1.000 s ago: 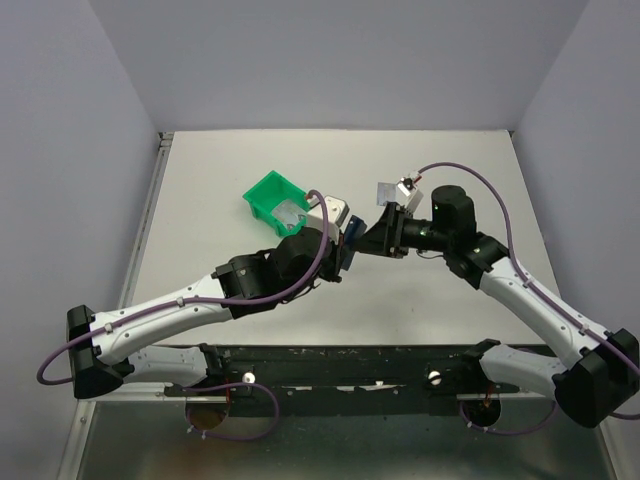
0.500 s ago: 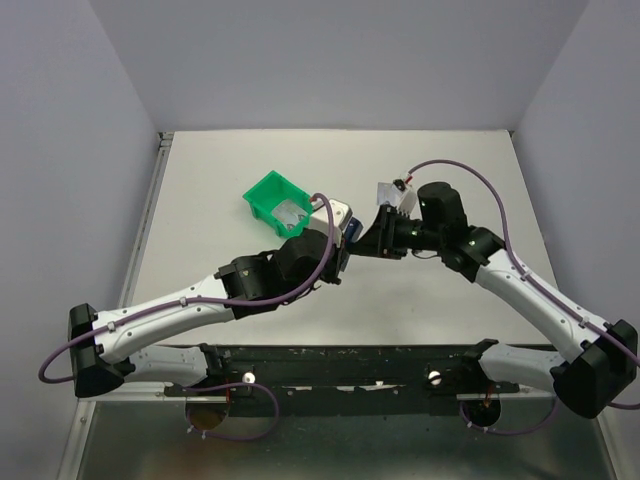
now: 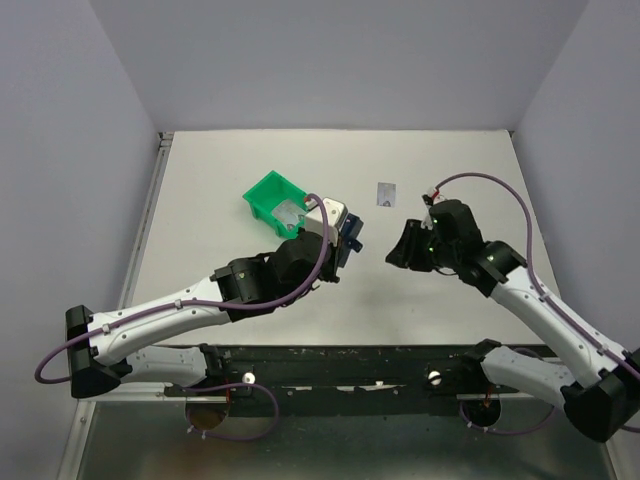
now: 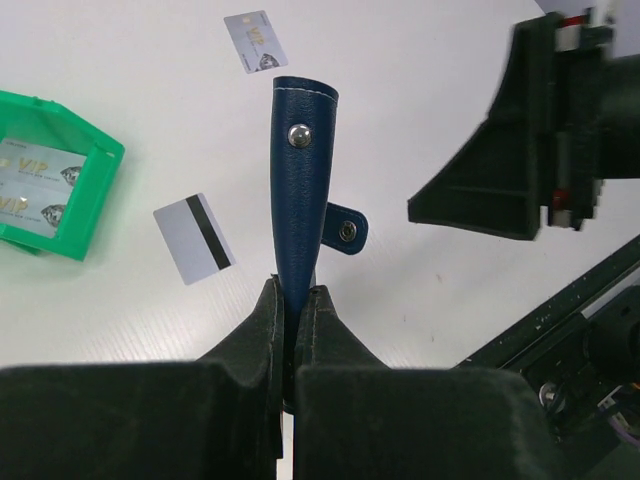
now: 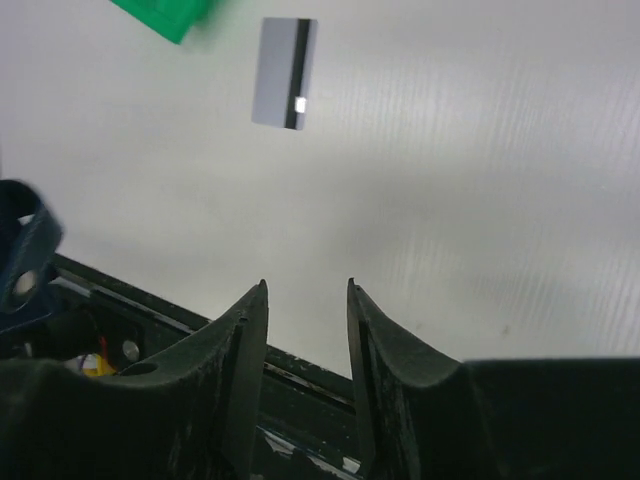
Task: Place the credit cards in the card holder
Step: Open the card holder, then place the card holder at the center of the board, then open the card holder at the center of the board.
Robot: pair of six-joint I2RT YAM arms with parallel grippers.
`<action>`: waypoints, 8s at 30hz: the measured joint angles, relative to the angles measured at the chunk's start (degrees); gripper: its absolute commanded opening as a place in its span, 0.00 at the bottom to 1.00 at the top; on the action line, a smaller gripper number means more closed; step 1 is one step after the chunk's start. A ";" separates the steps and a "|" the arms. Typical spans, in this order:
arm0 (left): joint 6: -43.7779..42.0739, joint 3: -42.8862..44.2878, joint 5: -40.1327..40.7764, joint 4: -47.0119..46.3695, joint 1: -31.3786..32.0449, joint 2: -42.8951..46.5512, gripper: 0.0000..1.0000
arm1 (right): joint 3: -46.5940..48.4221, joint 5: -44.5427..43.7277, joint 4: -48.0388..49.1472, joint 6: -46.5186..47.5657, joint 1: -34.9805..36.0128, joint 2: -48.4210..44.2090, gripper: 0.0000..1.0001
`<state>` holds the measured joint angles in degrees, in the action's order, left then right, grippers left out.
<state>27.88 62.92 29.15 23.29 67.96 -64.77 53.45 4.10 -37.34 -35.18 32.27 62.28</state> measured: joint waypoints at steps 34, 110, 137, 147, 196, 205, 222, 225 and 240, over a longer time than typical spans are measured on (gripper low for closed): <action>1.79 -0.04 0.20 -0.87 0.00 -1.77 0.00 | -10.01 18.88 31.15 -10.25 -0.02 -0.55 0.40; -4.79 -6.45 -22.60 -12.85 -14.91 -20.92 0.60 | -19.45 14.34 23.80 -6.75 -0.02 -0.35 0.00; -11.76 0.11 -38.14 -12.41 -22.97 -33.14 0.53 | -19.76 13.90 23.43 -6.75 -0.02 -1.07 0.00; -8.17 -3.02 -46.93 -16.06 -22.95 -33.16 0.49 | -19.78 11.61 22.03 -7.52 -0.02 -0.13 0.00; 2.19 0.37 -56.17 -24.92 -11.74 -37.24 0.43 | -31.56 5.16 17.40 -18.05 0.02 -7.63 0.47; 1.20 0.37 -50.93 -19.30 -14.14 -33.62 0.44 | -32.00 1.53 18.23 -19.89 -0.04 -12.37 0.50; 0.00 17.07 -42.86 -3.19 -21.79 -47.67 0.42 | -26.64 -3.50 17.25 -21.31 -0.13 -8.09 0.35; -0.42 20.02 -42.64 -0.04 -21.75 -48.72 0.42 | -26.62 -5.81 14.43 -23.06 -0.31 -7.48 0.35; 0.46 23.71 -42.36 9.25 -21.44 -53.46 0.36 | -24.87 -10.86 7.45 -26.73 -0.90 -0.46 0.21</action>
<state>28.34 86.63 -13.21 32.53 46.52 -118.24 28.58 -6.76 -29.89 -61.91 31.38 61.82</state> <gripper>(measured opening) 0.360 0.237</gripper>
